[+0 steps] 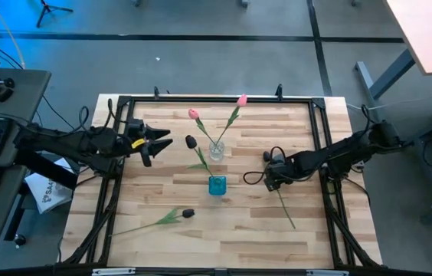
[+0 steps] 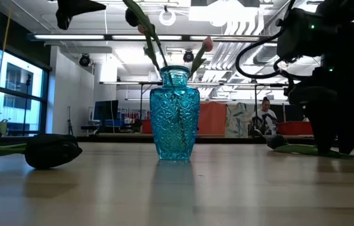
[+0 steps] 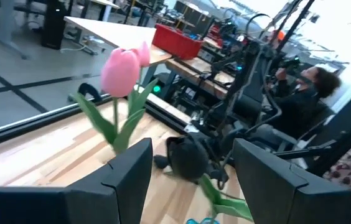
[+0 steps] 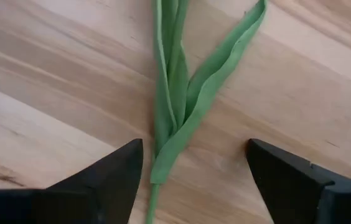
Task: Sort flowers into vase by color
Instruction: Put the right black tulip into the blue vase
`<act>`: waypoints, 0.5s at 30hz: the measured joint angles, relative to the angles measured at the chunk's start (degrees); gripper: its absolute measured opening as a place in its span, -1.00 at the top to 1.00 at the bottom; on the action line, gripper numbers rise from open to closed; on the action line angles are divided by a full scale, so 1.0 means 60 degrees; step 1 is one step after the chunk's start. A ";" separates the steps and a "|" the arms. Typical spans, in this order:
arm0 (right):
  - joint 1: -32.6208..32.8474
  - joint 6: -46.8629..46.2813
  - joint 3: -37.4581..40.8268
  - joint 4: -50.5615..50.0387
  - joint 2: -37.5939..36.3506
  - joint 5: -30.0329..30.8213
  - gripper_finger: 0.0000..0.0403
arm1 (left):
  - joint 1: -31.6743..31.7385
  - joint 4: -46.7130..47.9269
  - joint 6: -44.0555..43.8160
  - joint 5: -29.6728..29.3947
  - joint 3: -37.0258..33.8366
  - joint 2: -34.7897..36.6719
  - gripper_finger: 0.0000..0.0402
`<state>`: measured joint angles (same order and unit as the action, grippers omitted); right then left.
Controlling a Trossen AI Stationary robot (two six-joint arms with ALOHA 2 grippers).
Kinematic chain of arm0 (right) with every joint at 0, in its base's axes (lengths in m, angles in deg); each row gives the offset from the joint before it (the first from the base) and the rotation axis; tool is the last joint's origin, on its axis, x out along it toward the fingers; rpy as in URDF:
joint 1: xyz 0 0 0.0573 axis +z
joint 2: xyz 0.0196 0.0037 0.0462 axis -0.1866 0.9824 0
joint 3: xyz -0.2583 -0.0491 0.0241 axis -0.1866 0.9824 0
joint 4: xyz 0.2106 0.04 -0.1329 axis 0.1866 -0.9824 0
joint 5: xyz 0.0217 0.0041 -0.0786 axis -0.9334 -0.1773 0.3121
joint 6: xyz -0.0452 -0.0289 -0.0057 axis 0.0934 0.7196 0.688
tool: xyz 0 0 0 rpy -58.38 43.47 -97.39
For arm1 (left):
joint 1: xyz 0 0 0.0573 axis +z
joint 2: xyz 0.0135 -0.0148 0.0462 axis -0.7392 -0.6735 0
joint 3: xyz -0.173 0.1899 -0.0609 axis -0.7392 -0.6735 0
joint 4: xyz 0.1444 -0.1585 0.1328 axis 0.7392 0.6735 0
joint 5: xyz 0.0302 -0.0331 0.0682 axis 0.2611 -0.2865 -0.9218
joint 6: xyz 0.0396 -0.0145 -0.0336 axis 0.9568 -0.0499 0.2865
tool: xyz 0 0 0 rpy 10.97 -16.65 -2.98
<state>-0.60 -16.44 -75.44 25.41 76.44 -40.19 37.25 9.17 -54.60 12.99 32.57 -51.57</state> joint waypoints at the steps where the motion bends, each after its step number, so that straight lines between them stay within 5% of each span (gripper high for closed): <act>1: 0.0000 -0.0019 -0.0006 -0.0067 0.0083 0.0020 -0.37 | 0.0000 0.0075 0.0000 -0.0058 0.0000 -0.0003 -0.05; 5: 0.0000 0.0189 -0.0009 -0.0339 0.0174 0.0137 0.04 | -0.0002 0.0236 -0.0080 -0.0070 0.0000 -0.0015 -0.05; 10: 0.0001 0.0965 -0.0303 -0.0836 0.0099 0.0178 0.83 | -0.0003 0.0234 -0.0008 -0.0070 0.0000 0.0001 -0.05; 15: 0.0008 0.2468 -0.1333 -0.1389 -0.0715 0.0207 0.89 | -0.0001 0.0241 0.0150 -0.0073 0.0000 0.0025 -0.05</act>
<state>-0.55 -1.63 -83.44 17.08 72.16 -38.94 37.24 10.61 -53.70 12.55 32.57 -51.42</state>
